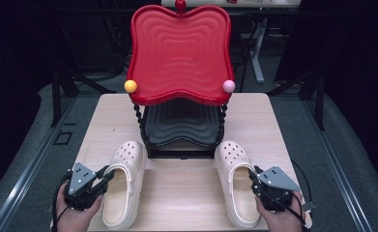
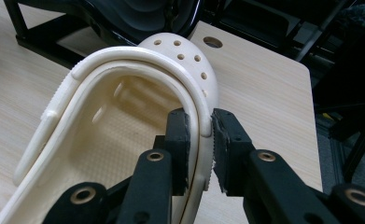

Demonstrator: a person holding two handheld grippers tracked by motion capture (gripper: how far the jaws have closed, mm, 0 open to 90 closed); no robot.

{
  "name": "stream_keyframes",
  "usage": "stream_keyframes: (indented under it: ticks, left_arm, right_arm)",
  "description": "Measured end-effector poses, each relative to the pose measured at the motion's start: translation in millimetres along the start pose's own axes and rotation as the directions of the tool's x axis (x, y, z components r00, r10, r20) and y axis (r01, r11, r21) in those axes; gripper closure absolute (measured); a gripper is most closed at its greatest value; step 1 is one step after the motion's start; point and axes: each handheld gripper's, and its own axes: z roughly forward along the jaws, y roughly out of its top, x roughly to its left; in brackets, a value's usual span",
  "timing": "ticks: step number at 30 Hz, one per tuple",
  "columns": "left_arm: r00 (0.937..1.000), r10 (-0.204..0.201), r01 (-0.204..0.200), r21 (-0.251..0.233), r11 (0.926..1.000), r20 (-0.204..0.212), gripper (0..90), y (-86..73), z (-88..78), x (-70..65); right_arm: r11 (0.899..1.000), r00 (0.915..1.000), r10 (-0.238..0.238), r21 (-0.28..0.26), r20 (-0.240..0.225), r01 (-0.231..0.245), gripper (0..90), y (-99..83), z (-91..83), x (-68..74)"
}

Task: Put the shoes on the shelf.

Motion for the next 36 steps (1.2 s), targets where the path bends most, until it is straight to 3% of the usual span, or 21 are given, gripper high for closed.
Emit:
stream_keyframes:
  ticks: [6, 13, 28, 36]
  left_arm:
    - [0.9995, 0.024, -0.023, -0.020, 0.9995, 0.020, 75.4, 9.5, -4.3, -9.2]
    - [0.9984, 0.042, -0.041, -0.031, 0.9987, 0.038, 75.5, 16.6, -3.2, -16.3]
    - [0.9941, 0.077, -0.072, -0.068, 0.9951, 0.076, 75.5, 39.7, 11.7, -32.4]
    - [0.9931, 0.095, -0.090, -0.078, 0.9930, 0.068, 75.6, 52.8, 28.1, -36.8]
  right_arm:
    - [0.999, 0.9999, -0.014, -0.030, -0.005, 0.014, 76.7, 8.7, -14.4, 1.4]
    - [0.998, 0.9992, -0.029, -0.060, -0.028, 0.028, 76.7, 17.9, -19.0, 7.9]
    - [0.993, 0.9941, -0.063, -0.101, -0.088, 0.054, 76.7, 42.9, -1.3, 30.8]
    - [0.992, 0.9924, -0.068, -0.111, -0.103, 0.056, 76.7, 55.2, 13.4, 37.9]
